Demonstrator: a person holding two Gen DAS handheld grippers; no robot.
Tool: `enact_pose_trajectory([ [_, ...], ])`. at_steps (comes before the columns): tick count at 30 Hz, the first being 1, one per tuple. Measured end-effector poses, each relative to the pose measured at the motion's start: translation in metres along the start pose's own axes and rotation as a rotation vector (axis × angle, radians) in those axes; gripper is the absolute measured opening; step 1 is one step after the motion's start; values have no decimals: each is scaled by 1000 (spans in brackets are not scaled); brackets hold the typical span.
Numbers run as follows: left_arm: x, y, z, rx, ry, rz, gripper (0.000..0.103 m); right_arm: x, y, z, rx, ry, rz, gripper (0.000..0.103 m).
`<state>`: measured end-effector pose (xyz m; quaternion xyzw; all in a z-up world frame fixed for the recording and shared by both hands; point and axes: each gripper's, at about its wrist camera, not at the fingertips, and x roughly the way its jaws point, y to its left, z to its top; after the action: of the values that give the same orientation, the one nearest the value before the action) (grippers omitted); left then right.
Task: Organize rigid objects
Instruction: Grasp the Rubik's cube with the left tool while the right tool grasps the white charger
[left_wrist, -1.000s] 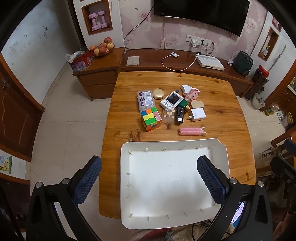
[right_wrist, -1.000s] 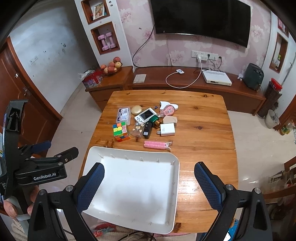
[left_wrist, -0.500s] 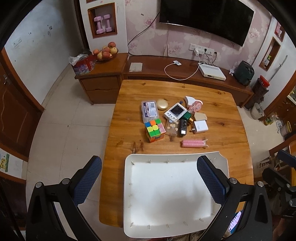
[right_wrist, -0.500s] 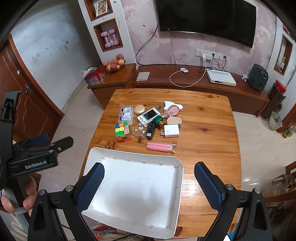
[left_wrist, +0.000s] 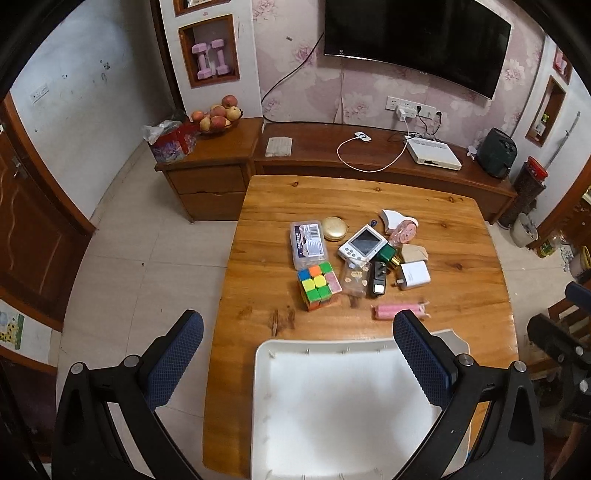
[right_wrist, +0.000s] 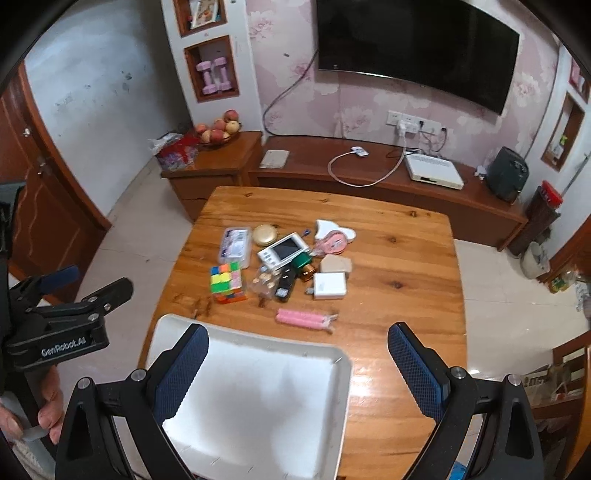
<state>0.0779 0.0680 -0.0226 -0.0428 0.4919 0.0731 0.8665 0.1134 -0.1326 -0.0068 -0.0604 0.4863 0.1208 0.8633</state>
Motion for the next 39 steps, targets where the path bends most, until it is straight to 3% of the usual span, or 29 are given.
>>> enact_pose_trajectory([
  [7, 40, -2, 8, -13, 22, -22, 102, 40, -11, 15, -21, -10, -56, 98],
  [17, 112, 3, 17, -84, 113, -72, 102, 134, -30, 26, 16, 113, -17, 98],
  [29, 196, -5, 18, -143, 256, -27, 102, 268, -65, 22, 109, 298, -19, 78],
  [34, 214, -9, 15, -147, 286, -14, 102, 287, -65, 19, 138, 327, 39, 78],
  [39, 228, -11, 15, -169, 309, 4, 102, 298, -59, 24, 119, 325, 26, 78],
])
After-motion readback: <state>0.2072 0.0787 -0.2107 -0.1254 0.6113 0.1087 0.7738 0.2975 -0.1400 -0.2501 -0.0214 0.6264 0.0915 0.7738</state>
